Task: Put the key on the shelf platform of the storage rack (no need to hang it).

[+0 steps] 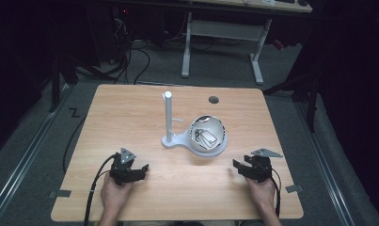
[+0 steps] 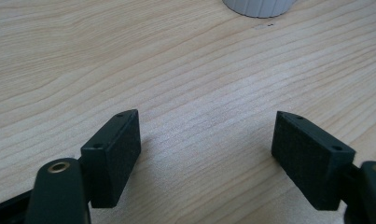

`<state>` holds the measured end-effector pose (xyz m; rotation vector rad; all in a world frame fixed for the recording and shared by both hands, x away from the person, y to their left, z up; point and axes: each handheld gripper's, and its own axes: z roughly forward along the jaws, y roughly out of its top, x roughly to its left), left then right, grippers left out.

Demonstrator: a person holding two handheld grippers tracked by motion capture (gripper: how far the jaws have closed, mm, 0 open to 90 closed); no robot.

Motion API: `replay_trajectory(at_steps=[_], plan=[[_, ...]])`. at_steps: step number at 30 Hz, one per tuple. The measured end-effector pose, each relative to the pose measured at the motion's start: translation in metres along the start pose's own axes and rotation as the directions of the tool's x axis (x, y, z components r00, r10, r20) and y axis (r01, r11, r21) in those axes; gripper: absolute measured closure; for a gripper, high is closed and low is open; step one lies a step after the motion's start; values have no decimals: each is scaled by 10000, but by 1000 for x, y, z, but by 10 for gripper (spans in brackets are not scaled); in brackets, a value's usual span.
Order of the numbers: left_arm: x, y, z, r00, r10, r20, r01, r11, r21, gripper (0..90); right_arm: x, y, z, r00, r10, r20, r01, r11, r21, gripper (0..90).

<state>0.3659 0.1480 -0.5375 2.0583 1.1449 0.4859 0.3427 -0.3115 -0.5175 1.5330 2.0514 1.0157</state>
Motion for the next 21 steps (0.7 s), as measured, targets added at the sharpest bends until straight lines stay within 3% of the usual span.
replay_trajectory(at_steps=[6, 11, 21], plan=[[0, 0, 0, 10000, 1, -4, -1, 10000, 2, 243, 3, -5, 10, 9985, -432, 341, 424, 9989, 222, 403], [0, 0, 0, 10000, 9, -17, -9, 10000, 18, 241, 10, -6, 15, 9907, -1142, 742, 1123, 9932, 294, 388], [0, 0, 0, 10000, 3, -33, -3, 10000, 17, 241, 9, -6, 15, 9907, -1175, 692, 1156, 9928, 307, 370]])
